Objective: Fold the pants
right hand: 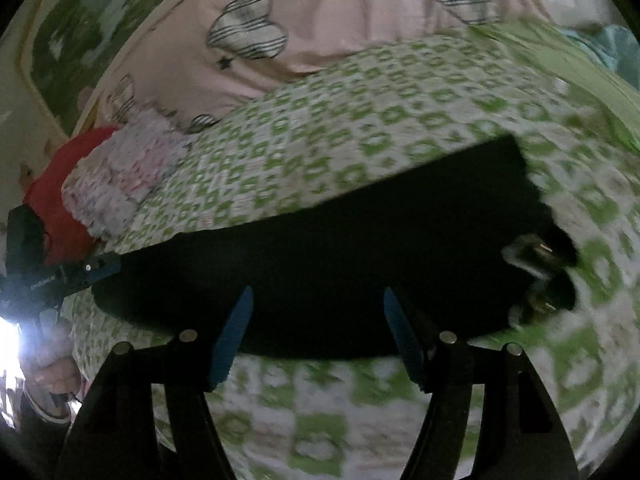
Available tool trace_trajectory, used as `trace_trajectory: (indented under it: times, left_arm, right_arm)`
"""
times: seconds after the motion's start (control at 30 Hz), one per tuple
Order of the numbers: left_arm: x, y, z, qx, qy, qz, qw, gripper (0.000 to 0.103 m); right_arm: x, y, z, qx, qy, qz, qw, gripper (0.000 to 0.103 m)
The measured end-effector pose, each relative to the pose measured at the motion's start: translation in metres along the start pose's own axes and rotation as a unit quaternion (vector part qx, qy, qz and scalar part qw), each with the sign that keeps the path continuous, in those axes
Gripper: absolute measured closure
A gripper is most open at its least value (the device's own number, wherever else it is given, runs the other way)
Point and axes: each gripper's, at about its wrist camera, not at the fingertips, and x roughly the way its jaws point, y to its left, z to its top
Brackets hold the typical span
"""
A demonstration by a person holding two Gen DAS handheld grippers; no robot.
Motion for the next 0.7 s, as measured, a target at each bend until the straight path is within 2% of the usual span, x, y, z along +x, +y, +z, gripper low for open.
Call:
trace_trajectory:
  times: [0.1, 0.37, 0.7]
  left_arm:
    - [0.014, -0.024, -0.002, 0.019, 0.017, -0.016, 0.9996, 0.038]
    - [0.041, -0.058, -0.004, 0.063, 0.053, -0.037, 0.9959, 0.037]
    - [0.077, -0.106, -0.023, 0.166, 0.101, -0.051, 0.9796, 0.037]
  right_arm:
    - [-0.01, -0.017, -0.005, 0.021, -0.007, -0.009, 1.0, 0.034]
    - [-0.019, -0.043, -0.009, 0.05, -0.023, -0.025, 0.998, 0.034]
    - [-0.013, -0.061, -0.002, 0.069, -0.029, -0.032, 0.997, 0.034]
